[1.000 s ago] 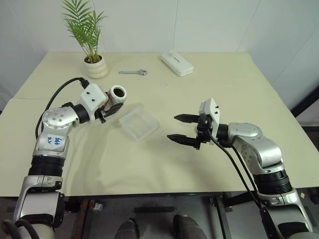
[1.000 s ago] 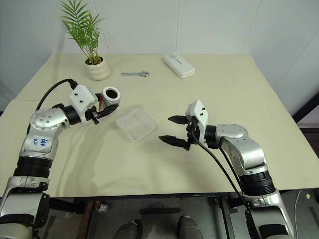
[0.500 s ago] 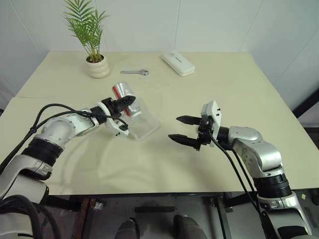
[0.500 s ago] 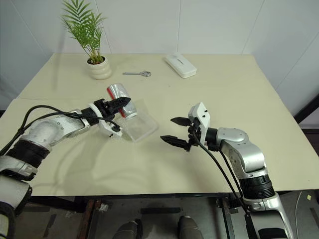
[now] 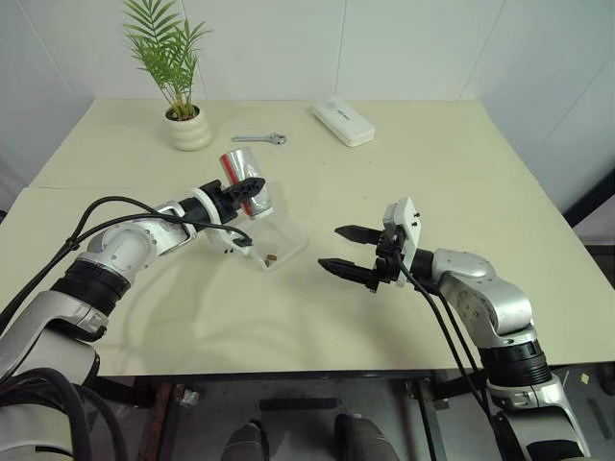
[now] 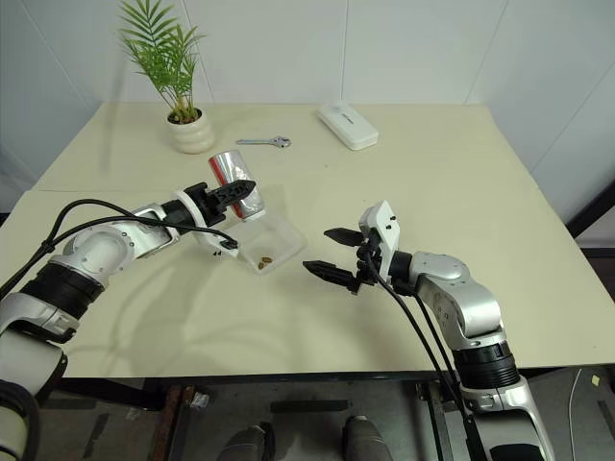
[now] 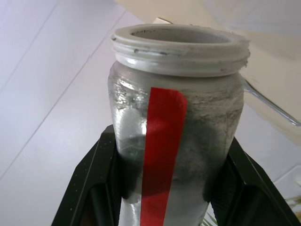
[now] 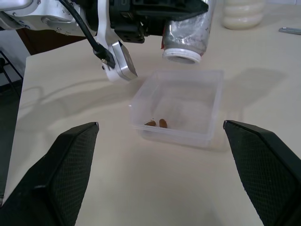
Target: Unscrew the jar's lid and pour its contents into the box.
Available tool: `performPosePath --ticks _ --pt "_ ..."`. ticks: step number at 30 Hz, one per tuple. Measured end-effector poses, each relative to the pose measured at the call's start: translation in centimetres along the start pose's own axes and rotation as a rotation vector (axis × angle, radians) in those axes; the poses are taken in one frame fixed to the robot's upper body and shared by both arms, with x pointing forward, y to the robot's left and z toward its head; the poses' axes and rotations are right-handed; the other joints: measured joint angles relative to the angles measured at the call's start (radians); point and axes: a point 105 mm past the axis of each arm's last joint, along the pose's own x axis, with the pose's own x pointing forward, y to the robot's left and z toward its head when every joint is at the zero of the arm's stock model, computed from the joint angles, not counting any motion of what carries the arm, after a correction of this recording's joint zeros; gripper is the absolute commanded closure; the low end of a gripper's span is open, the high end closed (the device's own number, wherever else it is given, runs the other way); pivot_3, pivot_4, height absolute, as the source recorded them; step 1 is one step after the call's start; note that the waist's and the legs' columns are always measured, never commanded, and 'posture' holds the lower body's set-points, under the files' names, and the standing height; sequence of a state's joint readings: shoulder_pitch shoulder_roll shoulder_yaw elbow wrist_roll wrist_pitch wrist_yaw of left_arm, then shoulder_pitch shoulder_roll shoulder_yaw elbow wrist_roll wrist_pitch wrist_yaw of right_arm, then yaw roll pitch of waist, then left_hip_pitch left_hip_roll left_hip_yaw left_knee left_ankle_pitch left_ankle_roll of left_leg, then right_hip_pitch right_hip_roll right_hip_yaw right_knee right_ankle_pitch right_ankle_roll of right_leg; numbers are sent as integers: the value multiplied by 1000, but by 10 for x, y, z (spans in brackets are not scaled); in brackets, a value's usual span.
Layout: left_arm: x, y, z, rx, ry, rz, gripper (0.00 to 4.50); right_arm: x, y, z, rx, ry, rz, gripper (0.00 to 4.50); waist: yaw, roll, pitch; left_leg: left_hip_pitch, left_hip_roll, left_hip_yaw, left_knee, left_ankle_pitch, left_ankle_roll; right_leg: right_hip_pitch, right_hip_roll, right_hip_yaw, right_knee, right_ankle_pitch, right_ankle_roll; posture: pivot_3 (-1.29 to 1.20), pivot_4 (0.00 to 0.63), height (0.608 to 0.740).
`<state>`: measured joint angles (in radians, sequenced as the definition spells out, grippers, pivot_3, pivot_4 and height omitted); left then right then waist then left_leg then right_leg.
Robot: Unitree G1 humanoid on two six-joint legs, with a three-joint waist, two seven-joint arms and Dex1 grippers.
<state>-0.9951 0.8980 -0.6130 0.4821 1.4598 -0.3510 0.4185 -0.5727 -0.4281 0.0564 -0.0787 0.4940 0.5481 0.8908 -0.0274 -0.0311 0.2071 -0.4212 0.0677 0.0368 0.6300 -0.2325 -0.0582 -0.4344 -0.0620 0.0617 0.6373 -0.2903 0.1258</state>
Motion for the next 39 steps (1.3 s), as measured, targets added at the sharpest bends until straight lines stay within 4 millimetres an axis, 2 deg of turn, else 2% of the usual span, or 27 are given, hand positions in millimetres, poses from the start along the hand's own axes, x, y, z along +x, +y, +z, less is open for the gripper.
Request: performPosePath --ticks 3,9,11,14,17,20,21,24,28,30,34,39 --pt "-8 -7 -7 -93 19 -47 2570 0 1 -4 14 1 -3 23 0 0 0 0 0 0 0 0 0 0 0 0 1 0 0 0 150 740" --pt "-26 -16 -14 -601 83 -92 2570 0 1 -4 13 -1 -2 23 0 0 0 0 0 0 1 0 0 0 0 0 2 0 0 0 150 740" --pt "-30 -20 -17 -853 130 -89 2570 0 1 -4 12 -2 -1 23 1 0 0 1 0 0 2 0 0 0 0 0 4 0 0 0 150 740" --pt "-37 -30 -27 -1384 259 -54 2570 0 2 -3 -3 -10 9 23 0 0 0 0 0 -1 5 0 0 0 0 0 6 0 0 0 150 740" --pt "-50 -39 -45 -1908 375 41 2570 1 3 -1 -21 -16 17 23 -4 0 0 0 0 -2 8 0 0 1 0 0 8 0 0 0 150 740" --pt "-72 -43 -49 -2360 367 111 2570 1 5 2 -58 -27 32 23 -16 0 0 2 0 -2 8 0 0 2 0 0 9 0 0 0 150 740" --pt "-77 -45 -47 -2431 360 114 2570 1 5 3 -67 -31 35 23 -17 0 0 2 0 -3 8 1 -1 3 1 0 9 0 0 0 150 740" --pt "-95 -56 -38 -2498 430 129 2570 1 6 8 -89 -53 51 23 -21 0 0 4 0 -3 8 1 -1 5 0 0 9 0 0 0 150 740" --pt "-140 -99 -14 -2567 661 165 2570 -3 24 24 -216 -134 170 23 -29 -1 0 10 0 -2 3 2 -2 7 0 0 9 -1 -1 0 150 740" --pt "-155 -114 -13 -2578 763 302 2570 -2 28 29 -234 -156 185 23 -25 -4 -1 10 1 -3 2 2 -3 7 0 0 10 -1 -2 0 150 740" --pt "-180 -126 -24 -2464 854 469 2570 0 29 31 -236 -178 184 23 -19 -8 -3 12 0 -2 2 3 -3 11 0 -1 7 1 -4 0 150 740" --pt "-190 -135 -18 -2431 885 545 2570 0 28 33 -242 -184 183 23 -6 -9 -4 14 1 -2 0 2 -3 12 0 -1 6 1 -4 0 150 740"
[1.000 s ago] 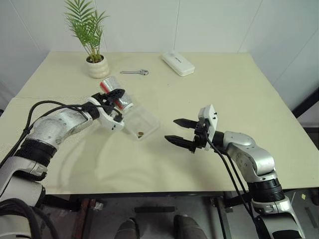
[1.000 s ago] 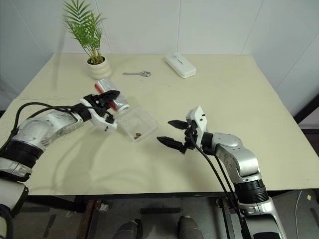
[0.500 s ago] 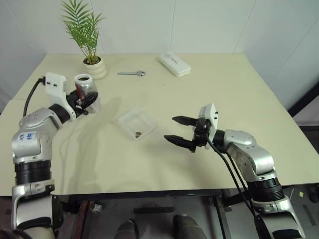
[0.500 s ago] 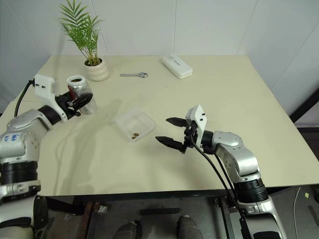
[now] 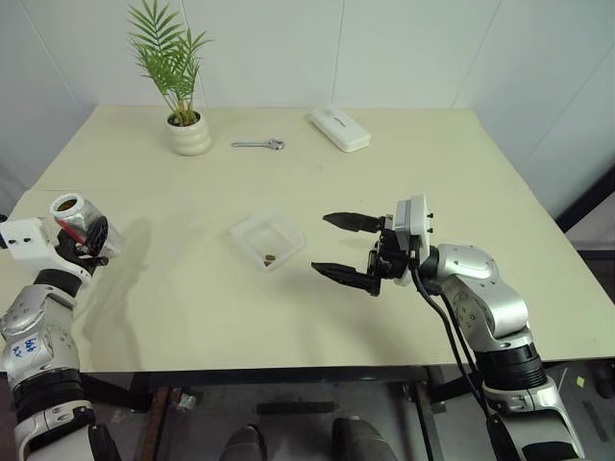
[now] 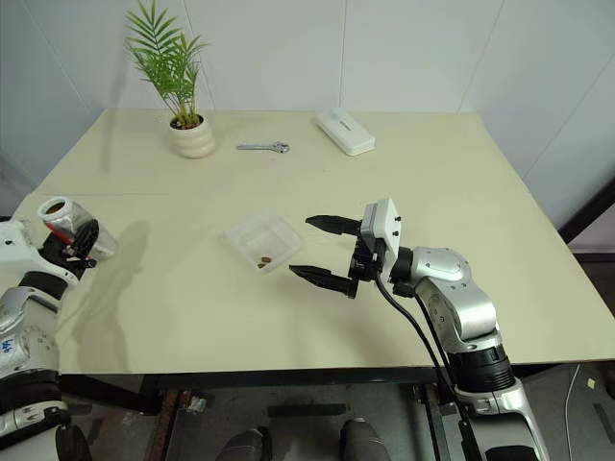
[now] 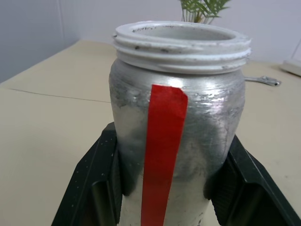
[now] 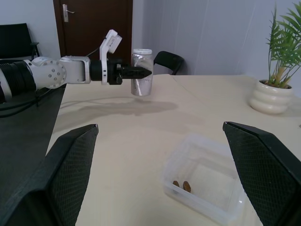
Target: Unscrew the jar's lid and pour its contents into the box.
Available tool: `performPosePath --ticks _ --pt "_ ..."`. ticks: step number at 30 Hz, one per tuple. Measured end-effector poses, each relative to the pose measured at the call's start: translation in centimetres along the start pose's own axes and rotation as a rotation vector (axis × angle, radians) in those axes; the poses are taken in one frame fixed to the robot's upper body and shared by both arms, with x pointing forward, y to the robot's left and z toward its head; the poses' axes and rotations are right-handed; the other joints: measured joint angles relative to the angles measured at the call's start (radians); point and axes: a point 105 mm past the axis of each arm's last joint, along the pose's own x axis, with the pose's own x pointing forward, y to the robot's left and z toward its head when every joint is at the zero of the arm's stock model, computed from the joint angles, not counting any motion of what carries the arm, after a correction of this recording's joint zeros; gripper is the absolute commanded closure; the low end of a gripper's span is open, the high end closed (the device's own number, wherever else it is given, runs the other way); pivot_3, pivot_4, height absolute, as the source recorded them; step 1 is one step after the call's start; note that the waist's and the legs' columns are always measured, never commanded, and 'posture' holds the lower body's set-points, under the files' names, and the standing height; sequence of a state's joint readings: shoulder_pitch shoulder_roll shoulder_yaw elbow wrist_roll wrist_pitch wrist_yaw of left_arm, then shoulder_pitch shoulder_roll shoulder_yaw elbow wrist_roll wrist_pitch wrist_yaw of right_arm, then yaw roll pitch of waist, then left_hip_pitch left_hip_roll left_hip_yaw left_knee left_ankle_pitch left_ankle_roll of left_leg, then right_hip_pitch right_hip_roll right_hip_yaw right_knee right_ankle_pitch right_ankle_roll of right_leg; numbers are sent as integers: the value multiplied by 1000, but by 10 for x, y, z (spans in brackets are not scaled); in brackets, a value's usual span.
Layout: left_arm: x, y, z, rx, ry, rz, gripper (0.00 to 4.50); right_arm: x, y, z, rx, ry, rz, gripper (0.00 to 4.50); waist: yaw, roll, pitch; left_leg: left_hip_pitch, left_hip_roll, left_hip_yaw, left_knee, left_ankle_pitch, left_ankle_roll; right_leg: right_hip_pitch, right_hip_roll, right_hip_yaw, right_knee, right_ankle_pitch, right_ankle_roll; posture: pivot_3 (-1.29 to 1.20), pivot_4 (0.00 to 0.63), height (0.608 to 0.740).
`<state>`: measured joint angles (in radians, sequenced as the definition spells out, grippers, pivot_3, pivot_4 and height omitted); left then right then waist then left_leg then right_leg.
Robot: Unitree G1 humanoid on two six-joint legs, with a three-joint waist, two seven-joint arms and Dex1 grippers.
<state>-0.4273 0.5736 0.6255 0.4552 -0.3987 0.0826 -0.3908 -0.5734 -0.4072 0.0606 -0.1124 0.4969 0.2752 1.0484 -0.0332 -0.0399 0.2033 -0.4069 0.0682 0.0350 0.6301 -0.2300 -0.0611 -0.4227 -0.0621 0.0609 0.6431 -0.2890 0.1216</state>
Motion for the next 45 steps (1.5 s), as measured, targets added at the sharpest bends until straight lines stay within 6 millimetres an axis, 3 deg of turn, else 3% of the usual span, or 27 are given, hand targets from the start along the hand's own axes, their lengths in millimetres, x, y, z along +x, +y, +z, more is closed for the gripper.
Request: performPosePath --ticks 4,12,22,29,35,41,43,45 --pt "-5 5 -13 -11 10 8 2570 0 -1 1 -14 -3 -3 23 2 0 0 0 0 0 -1 0 0 0 0 0 -1 0 0 0 150 740" --pt "-11 16 -31 -45 41 43 24 -1 -7 -1 -1 1 -46 0 3 0 0 0 0 1 -1 0 0 0 0 0 -1 0 0 0 150 740" --pt "-18 21 -28 -21 42 46 24 -1 -8 -1 5 -5 -58 0 1 0 0 0 1 1 -3 0 0 0 0 0 -2 0 0 0 150 740" --pt "-46 9 -32 -15 52 17 24 1 2 -4 62 -44 -57 0 2 -1 0 0 2 2 -4 -2 0 0 0 -1 -5 0 -1 0 150 740" --pt "-62 7 -19 63 42 33 24 3 7 -6 82 -42 -44 0 1 -1 -1 1 3 2 -4 -2 0 0 0 -1 -6 0 -3 0 150 740" --pt "-99 15 -20 110 143 56 24 2 9 -10 99 -40 -46 0 -17 -2 -1 1 4 3 -9 -2 -1 -1 0 -1 -11 -1 -5 0 150 740" --pt "-107 7 -21 97 183 8 24 1 9 -11 104 -39 -47 0 -19 -3 -2 1 4 3 -10 -2 -1 -1 0 -2 -12 -1 -6 0 150 740" --pt "-110 -13 -16 100 216 -108 24 1 10 -11 108 -39 -45 0 -19 -3 -2 0 4 3 -11 -2 -1 -1 0 -2 -15 -3 -10 0 150 740"
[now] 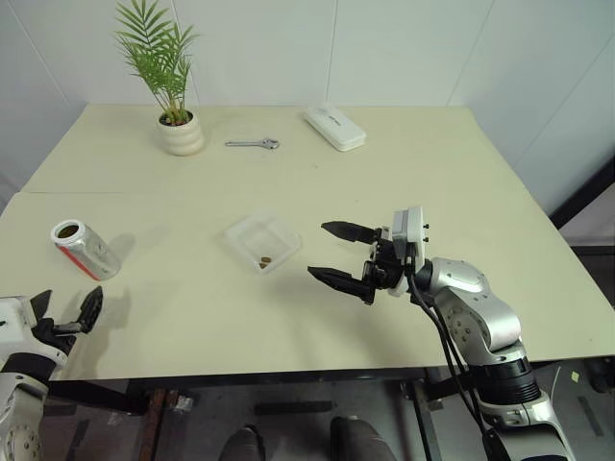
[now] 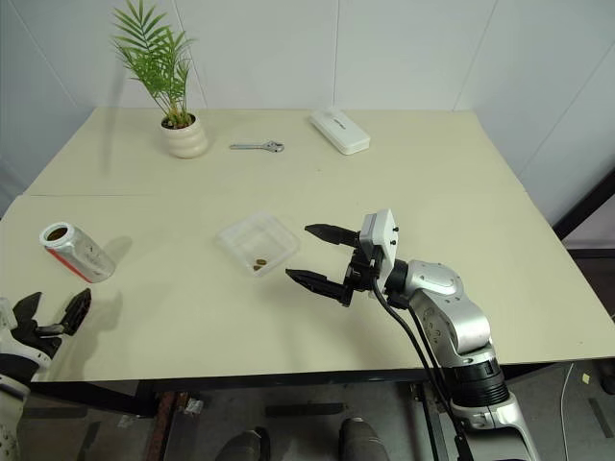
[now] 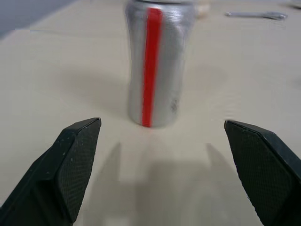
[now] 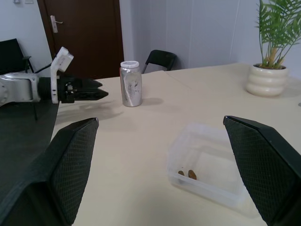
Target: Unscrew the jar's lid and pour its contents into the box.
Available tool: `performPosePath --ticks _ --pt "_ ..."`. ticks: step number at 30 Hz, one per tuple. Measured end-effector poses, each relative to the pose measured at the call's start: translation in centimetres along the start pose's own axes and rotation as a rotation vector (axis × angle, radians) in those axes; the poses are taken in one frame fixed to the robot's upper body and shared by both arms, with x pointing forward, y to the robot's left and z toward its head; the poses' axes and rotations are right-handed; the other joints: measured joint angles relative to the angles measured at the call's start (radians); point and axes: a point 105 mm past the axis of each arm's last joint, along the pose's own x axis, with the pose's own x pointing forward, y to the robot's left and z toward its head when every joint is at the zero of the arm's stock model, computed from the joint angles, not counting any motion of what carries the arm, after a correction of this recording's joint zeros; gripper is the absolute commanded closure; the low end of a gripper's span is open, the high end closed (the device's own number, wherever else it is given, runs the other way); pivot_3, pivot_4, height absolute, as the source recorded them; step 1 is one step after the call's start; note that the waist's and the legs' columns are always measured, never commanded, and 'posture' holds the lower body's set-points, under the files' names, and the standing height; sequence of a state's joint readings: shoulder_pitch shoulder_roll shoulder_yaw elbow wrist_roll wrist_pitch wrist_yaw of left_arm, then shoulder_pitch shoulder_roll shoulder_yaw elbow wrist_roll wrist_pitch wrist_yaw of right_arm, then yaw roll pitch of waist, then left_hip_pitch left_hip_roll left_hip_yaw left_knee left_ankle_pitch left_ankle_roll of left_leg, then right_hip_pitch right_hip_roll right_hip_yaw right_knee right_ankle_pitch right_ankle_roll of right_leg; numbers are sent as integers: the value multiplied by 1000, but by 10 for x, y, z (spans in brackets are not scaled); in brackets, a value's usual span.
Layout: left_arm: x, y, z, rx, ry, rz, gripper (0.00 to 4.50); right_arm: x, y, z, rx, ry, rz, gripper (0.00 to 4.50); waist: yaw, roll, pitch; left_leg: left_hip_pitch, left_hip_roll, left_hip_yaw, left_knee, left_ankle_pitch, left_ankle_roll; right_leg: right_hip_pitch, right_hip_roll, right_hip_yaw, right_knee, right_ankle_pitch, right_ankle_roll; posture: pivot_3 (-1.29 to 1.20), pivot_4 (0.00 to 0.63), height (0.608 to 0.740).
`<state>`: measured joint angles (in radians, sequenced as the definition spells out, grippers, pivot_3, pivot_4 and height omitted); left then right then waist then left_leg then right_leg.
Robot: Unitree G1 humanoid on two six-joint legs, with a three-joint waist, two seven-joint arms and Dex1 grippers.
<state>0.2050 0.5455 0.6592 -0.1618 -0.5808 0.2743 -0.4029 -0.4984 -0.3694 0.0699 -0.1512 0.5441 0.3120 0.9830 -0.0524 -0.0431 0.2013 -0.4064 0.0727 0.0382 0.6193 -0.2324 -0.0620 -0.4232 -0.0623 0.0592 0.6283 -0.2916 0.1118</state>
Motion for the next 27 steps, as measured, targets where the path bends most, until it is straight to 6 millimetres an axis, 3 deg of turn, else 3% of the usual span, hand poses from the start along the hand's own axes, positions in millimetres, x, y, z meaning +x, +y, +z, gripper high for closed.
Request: performPosePath --ticks 5,9,12,15,17,20,27 --pt "7 -62 32 171 9 -373 24 -10 -8 4 0 27 -29 0 0 0 0 0 0 1 -2 0 0 0 -1 1 -3 -4 -11 0 150 740" --pt "23 -90 62 273 -97 -547 24 -20 -22 15 -39 26 -100 0 -3 0 0 1 0 2 -3 1 0 0 0 1 -4 -4 -12 0 150 740" --pt "29 -106 68 347 -95 -705 24 -31 -31 15 -60 59 -155 0 -7 0 0 0 0 4 -6 0 0 -2 1 2 -4 -1 -6 0 150 740" --pt "32 -112 73 419 -55 -877 24 -53 -41 13 -119 149 -217 0 -2 1 1 -1 0 4 -7 0 0 -4 1 2 -4 0 -3 0 150 740" --pt "39 -103 84 407 -65 -893 24 -70 -46 15 -147 204 -255 0 0 1 1 -1 0 4 -7 0 0 -5 2 2 -4 1 1 0 150 740" --pt "44 -95 80 408 -43 -901 24 -88 -52 22 -180 244 -296 0 -4 1 1 -1 0 5 -7 -2 1 -4 2 3 -4 0 3 0 150 740" --pt "63 -102 77 388 -88 -890 24 -93 -43 15 -171 259 -340 0 -1 1 1 -1 1 5 -6 -2 1 -5 2 3 -2 0 4 0 150 740"
